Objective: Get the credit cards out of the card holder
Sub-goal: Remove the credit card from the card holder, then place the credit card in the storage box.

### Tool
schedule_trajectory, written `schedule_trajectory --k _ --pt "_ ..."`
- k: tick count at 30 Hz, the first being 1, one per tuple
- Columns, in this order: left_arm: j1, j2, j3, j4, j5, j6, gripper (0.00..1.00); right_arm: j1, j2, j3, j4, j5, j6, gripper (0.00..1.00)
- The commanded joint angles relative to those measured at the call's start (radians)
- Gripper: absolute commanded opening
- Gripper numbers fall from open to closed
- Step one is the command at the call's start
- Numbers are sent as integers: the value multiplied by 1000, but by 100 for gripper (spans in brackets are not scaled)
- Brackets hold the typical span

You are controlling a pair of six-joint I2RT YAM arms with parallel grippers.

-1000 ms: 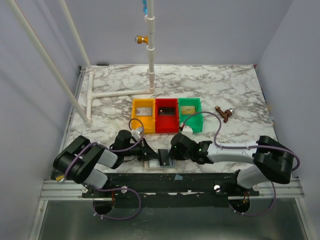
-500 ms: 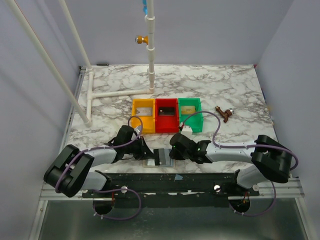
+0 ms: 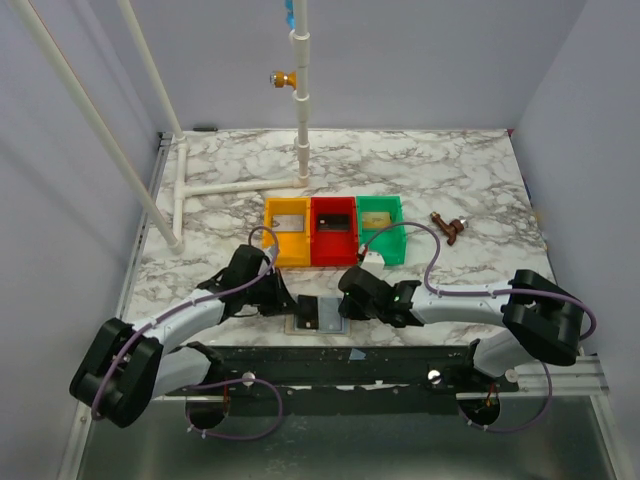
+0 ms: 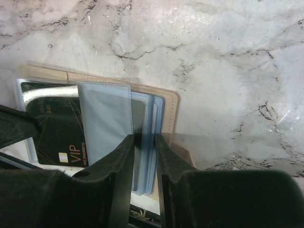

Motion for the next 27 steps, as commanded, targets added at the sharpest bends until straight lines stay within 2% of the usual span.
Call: schedule_trajectory --k 1,8,14,21,27 --pt "8 -74 64 -195 -154 76 0 0 22 -8 -109 44 -19 25" --pt "8 -150 152 -336 -224 115 0 0 -5 6 -109 49 -33 25" --pt "-3 -211 303 -460 -275 194 0 -1 -53 25 -102 48 -47 26" --pt "-77 -142 541 -566 -409 315 0 -1 -123 58 -93 50 -69 28" --pt "-139 -52 714 -596 -562 434 0 -1 -237 85 -107 89 -79 38"
